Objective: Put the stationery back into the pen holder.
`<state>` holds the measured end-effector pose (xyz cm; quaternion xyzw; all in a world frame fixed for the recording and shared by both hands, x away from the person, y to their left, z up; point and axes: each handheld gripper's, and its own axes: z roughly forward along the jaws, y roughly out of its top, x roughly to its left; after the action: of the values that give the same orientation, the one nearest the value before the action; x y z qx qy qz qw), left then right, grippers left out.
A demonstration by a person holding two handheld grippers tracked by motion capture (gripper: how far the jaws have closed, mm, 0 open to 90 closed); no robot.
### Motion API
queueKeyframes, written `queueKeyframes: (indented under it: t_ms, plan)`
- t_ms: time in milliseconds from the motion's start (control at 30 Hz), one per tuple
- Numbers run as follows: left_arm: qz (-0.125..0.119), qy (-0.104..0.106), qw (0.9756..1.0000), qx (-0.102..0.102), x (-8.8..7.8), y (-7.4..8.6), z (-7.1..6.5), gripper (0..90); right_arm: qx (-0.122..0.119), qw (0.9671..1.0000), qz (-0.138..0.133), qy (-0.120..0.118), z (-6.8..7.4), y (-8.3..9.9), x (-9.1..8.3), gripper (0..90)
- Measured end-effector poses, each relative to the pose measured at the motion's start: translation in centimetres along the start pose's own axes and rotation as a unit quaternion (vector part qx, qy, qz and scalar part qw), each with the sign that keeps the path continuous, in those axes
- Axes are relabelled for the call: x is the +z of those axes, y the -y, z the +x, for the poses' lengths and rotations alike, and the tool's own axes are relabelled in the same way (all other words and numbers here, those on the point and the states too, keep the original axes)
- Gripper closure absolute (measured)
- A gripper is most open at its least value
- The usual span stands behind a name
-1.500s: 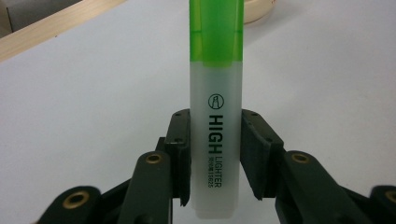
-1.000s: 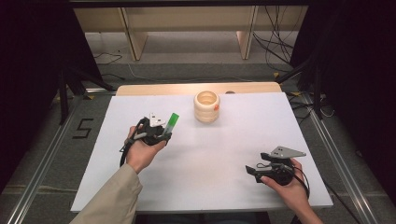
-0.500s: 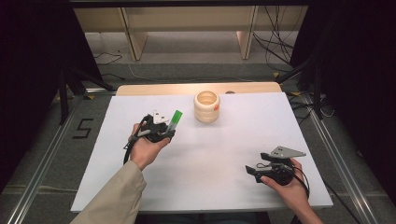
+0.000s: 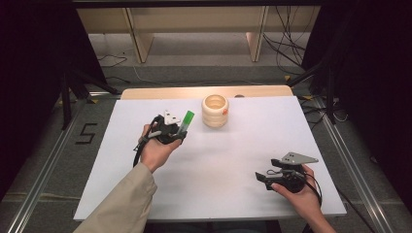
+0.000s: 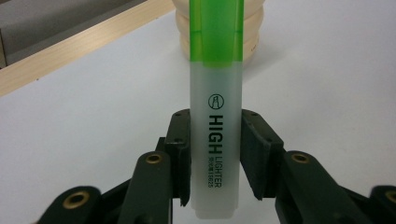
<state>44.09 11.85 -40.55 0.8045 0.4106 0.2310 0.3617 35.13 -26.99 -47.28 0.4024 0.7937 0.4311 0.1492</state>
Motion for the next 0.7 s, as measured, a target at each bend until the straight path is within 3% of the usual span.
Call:
queueKeyframes:
  t_ms: [700]
  plan:
    - [-0.013,0.001,0.9999,0.001,1.0,-2.0,-0.3,66.1,0.0,1.0,0.0,-0.001,0.0,0.0,0.0,16.5]
